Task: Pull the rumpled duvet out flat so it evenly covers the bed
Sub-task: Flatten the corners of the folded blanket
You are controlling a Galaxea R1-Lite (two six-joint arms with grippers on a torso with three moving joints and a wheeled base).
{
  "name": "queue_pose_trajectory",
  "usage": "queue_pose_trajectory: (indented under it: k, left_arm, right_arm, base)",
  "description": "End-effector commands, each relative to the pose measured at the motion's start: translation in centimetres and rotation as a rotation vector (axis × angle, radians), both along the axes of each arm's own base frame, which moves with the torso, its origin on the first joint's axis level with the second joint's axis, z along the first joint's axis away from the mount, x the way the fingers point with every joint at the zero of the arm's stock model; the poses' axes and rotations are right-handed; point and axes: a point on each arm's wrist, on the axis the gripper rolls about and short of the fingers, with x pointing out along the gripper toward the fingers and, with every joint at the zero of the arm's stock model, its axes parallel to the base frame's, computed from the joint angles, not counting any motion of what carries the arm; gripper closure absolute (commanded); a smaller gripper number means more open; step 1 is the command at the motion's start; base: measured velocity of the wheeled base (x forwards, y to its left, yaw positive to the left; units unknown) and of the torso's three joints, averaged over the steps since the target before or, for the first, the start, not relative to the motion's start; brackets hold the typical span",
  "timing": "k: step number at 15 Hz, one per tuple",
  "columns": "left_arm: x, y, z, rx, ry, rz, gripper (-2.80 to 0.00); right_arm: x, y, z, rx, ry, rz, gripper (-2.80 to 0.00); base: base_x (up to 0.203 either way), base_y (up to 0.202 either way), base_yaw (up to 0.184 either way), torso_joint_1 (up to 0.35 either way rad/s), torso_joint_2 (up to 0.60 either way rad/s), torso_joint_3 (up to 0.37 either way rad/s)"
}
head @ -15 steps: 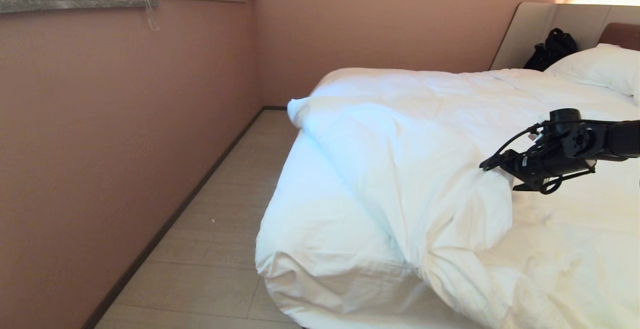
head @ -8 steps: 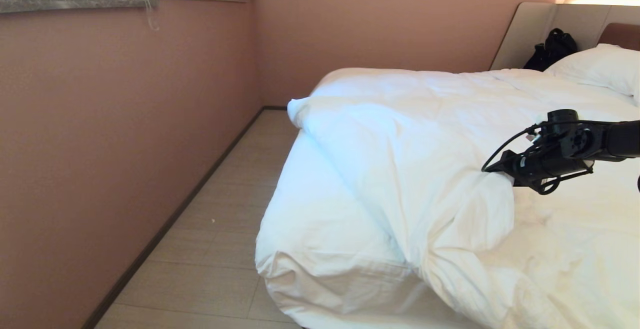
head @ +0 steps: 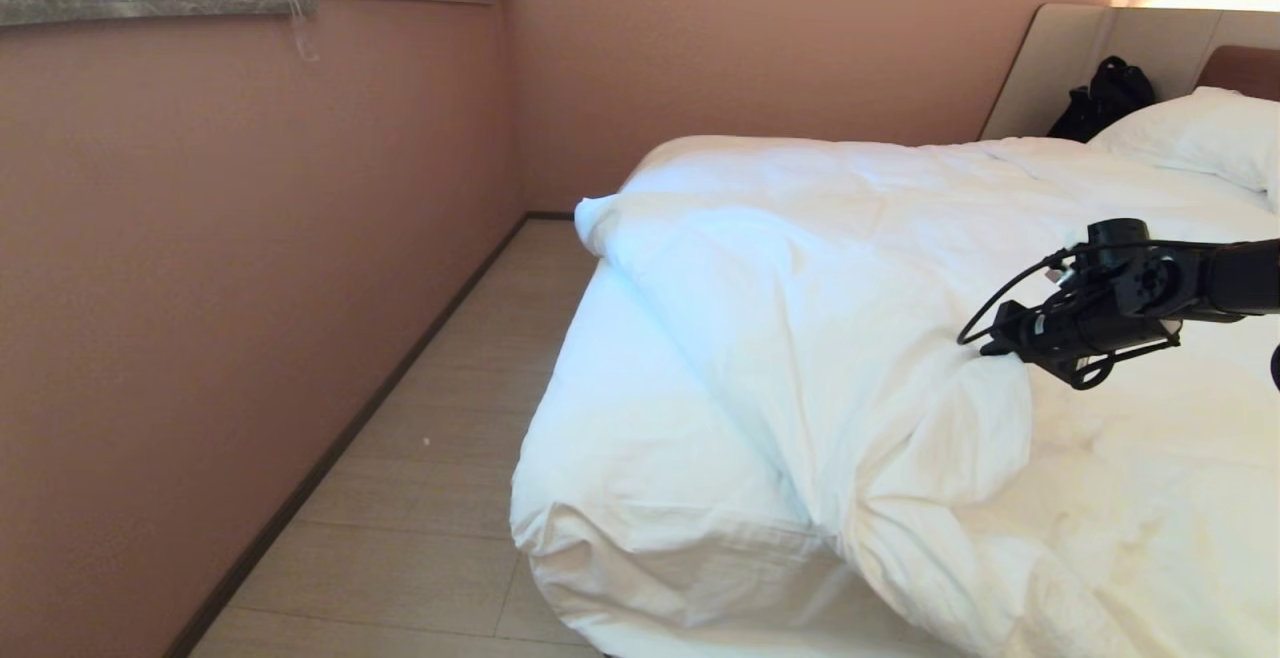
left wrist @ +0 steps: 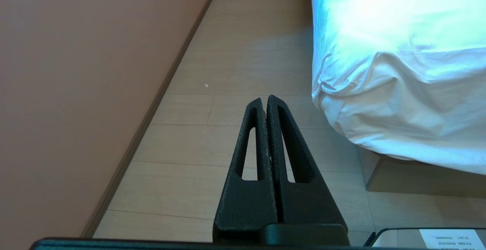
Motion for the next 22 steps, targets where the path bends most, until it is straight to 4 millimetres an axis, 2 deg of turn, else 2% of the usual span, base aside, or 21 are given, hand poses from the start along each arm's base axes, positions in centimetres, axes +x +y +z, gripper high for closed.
queue_pose_trajectory:
  k: [1,6,9,13,16,18,20,22]
  left_arm:
    - [0.0,0.0,0.0,0.001,0.002,0.000,0.00]
    - [0.0,0.0,0.0,0.001,0.002,0.000,0.00]
    - [0.0,0.0,0.0,0.001,0.002,0.000,0.00]
    - [0.0,0.0,0.0,0.000,0.002,0.000,0.00]
    - [0.0,0.0,0.0,0.001,0.001,0.000,0.00]
    - [0.0,0.0,0.0,0.001,0.002,0.000,0.00]
    - [0.0,0.0,0.0,0.001,0.002,0.000,0.00]
    - [0.0,0.0,0.0,0.001,0.001,0.000,0.00]
  right_arm:
    - [-0.4,0.3,0.8,0.003,-0.013,0.003,0.00]
    - [-2.3,3.0,4.1,-0.003,-0.061,0.054,0.00]
    - [-4.4,5.8,6.3,0.003,-0.093,0.129,0.00]
    - [-6.8,9.3,8.1,0.014,-0.119,0.234,0.00]
    - [-8.6,11.6,8.9,0.014,-0.130,0.301,0.00]
    - [-8.8,12.0,8.9,0.011,-0.129,0.314,0.00]
    - [-10.7,13.9,9.6,0.001,-0.140,0.385,0.00]
    - [-11.5,14.9,9.6,-0.009,-0.141,0.429,0.00]
  base:
    - [0.000,0.000,0.000,0.000,0.00,0.000]
    - [0.000,0.000,0.000,0.000,0.00,0.000]
    - [0.000,0.000,0.000,0.000,0.00,0.000]
    - [0.000,0.000,0.000,0.000,0.00,0.000]
    - [0.000,0.000,0.000,0.000,0.00,0.000]
    - [0.000,0.000,0.000,0.000,0.00,0.000]
    - [0.000,0.000,0.000,0.000,0.00,0.000]
    - [0.000,0.000,0.000,0.000,0.00,0.000]
